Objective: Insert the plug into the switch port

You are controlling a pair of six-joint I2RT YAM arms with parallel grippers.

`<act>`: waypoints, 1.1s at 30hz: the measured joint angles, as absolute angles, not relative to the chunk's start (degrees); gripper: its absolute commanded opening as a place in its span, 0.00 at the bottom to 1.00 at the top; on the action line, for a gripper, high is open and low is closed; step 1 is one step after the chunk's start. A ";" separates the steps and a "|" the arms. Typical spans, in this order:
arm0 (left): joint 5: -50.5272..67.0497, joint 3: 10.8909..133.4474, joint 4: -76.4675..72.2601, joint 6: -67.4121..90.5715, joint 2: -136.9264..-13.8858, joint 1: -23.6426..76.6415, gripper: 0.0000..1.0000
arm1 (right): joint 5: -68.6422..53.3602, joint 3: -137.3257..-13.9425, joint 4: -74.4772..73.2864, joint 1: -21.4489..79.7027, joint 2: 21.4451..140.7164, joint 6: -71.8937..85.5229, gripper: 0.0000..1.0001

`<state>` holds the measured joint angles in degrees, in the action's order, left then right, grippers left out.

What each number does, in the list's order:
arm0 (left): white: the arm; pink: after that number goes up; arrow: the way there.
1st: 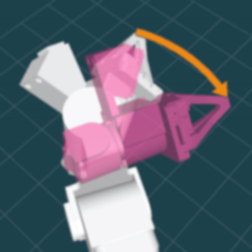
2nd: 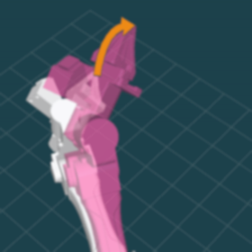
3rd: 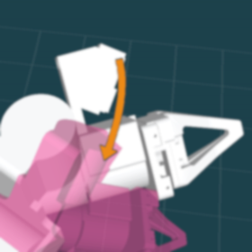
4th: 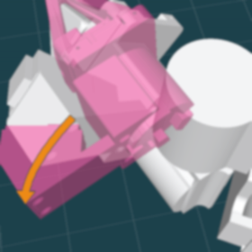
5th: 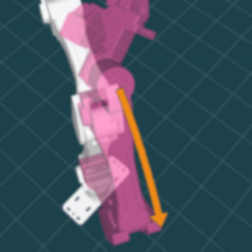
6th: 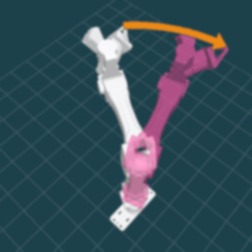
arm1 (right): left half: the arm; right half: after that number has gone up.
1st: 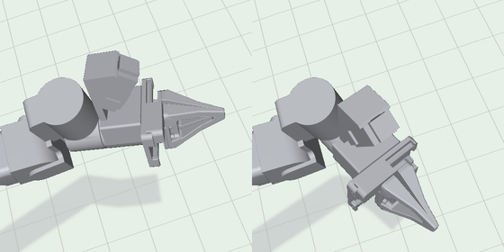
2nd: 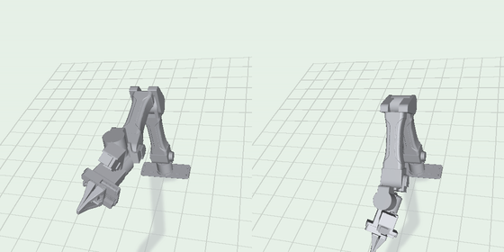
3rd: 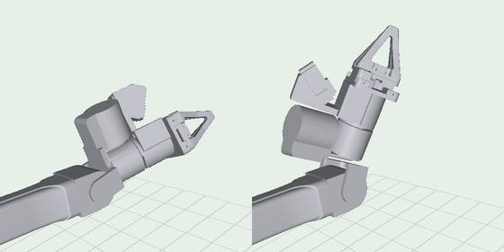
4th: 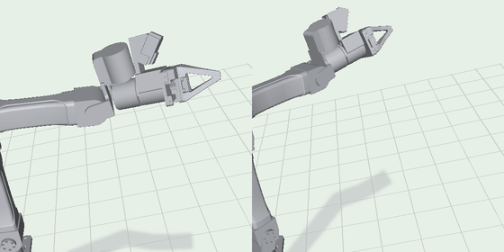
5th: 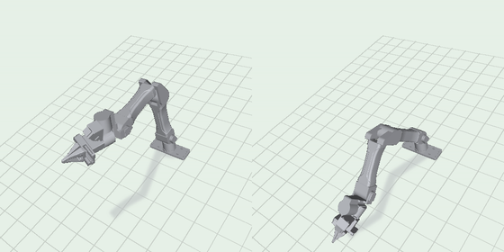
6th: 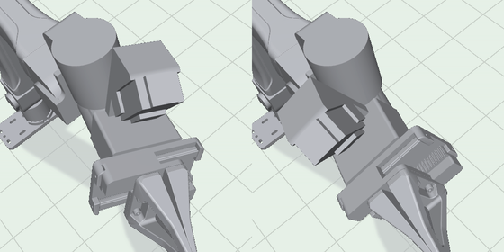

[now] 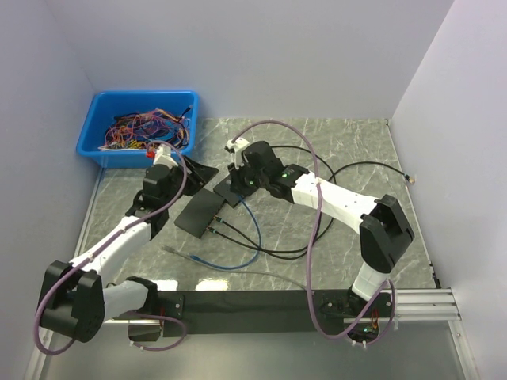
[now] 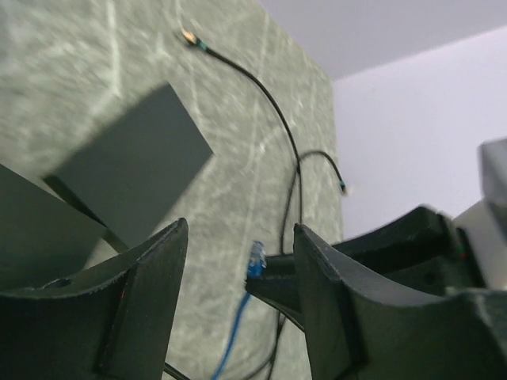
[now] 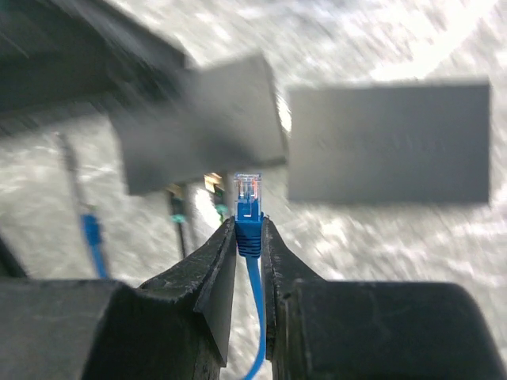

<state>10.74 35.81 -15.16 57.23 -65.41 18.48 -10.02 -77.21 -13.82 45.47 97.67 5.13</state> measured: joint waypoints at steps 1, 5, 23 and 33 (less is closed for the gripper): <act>10.81 35.81 -15.33 56.53 -65.56 17.50 0.61 | -8.73 -76.84 -14.57 45.39 97.78 5.32 0.00; 11.68 35.81 -18.11 54.17 -68.36 14.44 0.61 | -4.38 -76.31 -17.72 45.01 99.53 6.85 0.00; 25.06 45.58 -38.46 47.88 -101.82 9.78 0.54 | 2.00 -74.22 -23.92 44.95 110.89 10.57 0.00; 26.74 53.34 -38.50 43.11 -107.79 9.89 0.50 | 2.39 -79.88 -24.73 44.95 115.13 11.05 0.00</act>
